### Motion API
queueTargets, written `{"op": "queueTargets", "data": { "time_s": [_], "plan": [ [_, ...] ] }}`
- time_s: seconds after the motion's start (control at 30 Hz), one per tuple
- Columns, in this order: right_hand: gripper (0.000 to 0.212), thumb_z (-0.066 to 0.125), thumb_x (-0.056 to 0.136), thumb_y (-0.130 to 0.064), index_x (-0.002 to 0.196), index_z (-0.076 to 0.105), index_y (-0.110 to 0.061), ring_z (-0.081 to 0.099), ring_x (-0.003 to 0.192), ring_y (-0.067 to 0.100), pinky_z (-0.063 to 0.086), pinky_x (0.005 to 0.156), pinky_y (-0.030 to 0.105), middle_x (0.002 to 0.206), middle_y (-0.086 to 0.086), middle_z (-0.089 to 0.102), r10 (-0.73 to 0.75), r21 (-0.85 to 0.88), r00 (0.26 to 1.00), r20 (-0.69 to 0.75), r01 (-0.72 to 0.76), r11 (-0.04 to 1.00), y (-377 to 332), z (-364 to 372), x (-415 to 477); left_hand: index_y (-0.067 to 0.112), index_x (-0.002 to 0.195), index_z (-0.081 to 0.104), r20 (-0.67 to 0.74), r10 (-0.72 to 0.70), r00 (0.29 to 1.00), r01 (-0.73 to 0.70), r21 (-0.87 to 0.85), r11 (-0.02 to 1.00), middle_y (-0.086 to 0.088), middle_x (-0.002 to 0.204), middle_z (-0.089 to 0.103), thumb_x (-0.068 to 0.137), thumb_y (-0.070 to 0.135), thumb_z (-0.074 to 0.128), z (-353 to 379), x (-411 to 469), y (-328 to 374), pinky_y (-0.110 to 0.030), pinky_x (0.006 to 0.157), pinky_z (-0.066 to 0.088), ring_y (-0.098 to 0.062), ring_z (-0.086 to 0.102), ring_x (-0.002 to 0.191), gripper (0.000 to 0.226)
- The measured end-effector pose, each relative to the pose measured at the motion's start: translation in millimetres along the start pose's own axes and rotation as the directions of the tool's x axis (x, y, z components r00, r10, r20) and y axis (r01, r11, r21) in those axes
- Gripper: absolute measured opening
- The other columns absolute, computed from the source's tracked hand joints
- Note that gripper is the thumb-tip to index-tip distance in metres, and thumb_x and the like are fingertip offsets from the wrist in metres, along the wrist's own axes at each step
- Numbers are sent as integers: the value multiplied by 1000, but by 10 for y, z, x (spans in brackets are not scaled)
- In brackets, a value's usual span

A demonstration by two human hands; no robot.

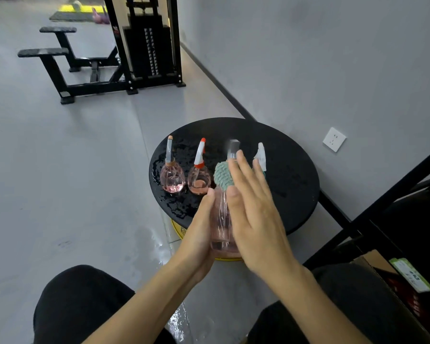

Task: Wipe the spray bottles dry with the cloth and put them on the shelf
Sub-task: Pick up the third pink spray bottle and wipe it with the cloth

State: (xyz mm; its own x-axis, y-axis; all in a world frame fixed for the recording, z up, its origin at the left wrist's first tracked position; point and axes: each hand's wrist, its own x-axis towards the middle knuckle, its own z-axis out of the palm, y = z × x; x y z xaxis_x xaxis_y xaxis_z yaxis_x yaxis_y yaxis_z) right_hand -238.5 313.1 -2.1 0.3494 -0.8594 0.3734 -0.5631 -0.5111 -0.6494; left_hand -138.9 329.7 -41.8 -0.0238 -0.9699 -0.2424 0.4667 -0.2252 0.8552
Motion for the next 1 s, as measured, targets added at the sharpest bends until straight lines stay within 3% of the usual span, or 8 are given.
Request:
{"op": "queueTargets", "data": {
  "time_s": [0.13, 0.3, 0.5, 0.63, 0.73, 0.8, 0.87, 1.0],
  "plan": [
    [54, 17, 101, -40, 154, 11, -29, -6, 148, 5, 12, 120, 42, 161, -21, 2, -47, -55, 999, 16, 47, 997, -39, 69, -260, 21, 109, 68, -34, 19, 999, -20, -26, 999, 1, 95, 76, 101, 47, 29, -26, 40, 46, -20, 60, 54, -9, 72, 83, 47],
    [55, 22, 101, -34, 155, 13, -24, -2, 150, 14, 16, 119, 44, 162, -14, 3, -103, -151, 994, 25, 106, 983, -14, 161, -521, 21, 96, 75, -76, 6, 997, -7, -14, 1000, -6, 104, 74, 100, 49, 34, -33, 36, 69, -27, 79, 54, -17, 70, 95, 50],
    [60, 11, 98, -49, 154, 15, -28, -10, 146, -4, 2, 119, 23, 160, -21, 1, 16, -49, 1000, -4, -16, 999, 72, 3, -6, 30, 100, 72, -48, -39, 998, 41, 34, 999, 2, 85, 75, 99, 52, 31, 67, -17, -30, -28, 49, 52, -13, 70, 69, 47],
    [55, 13, 101, -44, 154, 10, -30, -9, 147, 1, 10, 121, 37, 160, -22, 0, -31, -85, 999, 26, 33, 996, 21, 71, -195, 19, 95, 64, -36, 12, 999, -12, -4, 1000, 8, 59, 67, 103, 40, 29, 54, 20, 25, -12, 40, 44, -2, 62, 46, 42],
    [55, 17, 102, -39, 154, 8, -28, -6, 149, 7, 13, 118, 42, 161, -19, -1, -66, -108, 997, 40, 70, 992, -26, 144, -443, 14, 104, 66, -80, 27, 996, -32, -55, 998, -2, 85, 75, 102, 41, 30, -10, 65, 102, -18, 60, 54, -10, 72, 76, 45],
    [54, 17, 102, -39, 154, 9, -29, -6, 149, 7, 12, 119, 41, 161, -19, -1, -63, -84, 997, 38, 66, 994, -3, 141, -409, 17, 95, 66, -88, -3, 996, -2, -55, 998, 4, 69, 71, 102, 40, 30, -12, 54, 103, -14, 43, 46, -6, 65, 57, 43],
    [55, 17, 101, -43, 154, 14, -28, -6, 148, 2, 7, 120, 32, 160, -21, 4, -30, 0, 999, 28, 31, 1000, 33, 99, -233, 22, 86, 66, -60, -46, 997, 43, -48, 998, 7, 60, 65, 101, 42, 31, 33, 11, 88, -13, 36, 40, -4, 58, 45, 43],
    [55, 20, 101, -45, 152, 23, -27, -2, 145, -7, -1, 112, 6, 159, -22, 13, 64, 91, 998, -7, -63, 994, 105, -13, 38, 27, 78, 76, -64, -106, 992, 103, -36, 994, 2, 68, 71, 96, 50, 36, 71, -41, 23, -31, 47, 52, -13, 66, 54, 50]
  ]
}}
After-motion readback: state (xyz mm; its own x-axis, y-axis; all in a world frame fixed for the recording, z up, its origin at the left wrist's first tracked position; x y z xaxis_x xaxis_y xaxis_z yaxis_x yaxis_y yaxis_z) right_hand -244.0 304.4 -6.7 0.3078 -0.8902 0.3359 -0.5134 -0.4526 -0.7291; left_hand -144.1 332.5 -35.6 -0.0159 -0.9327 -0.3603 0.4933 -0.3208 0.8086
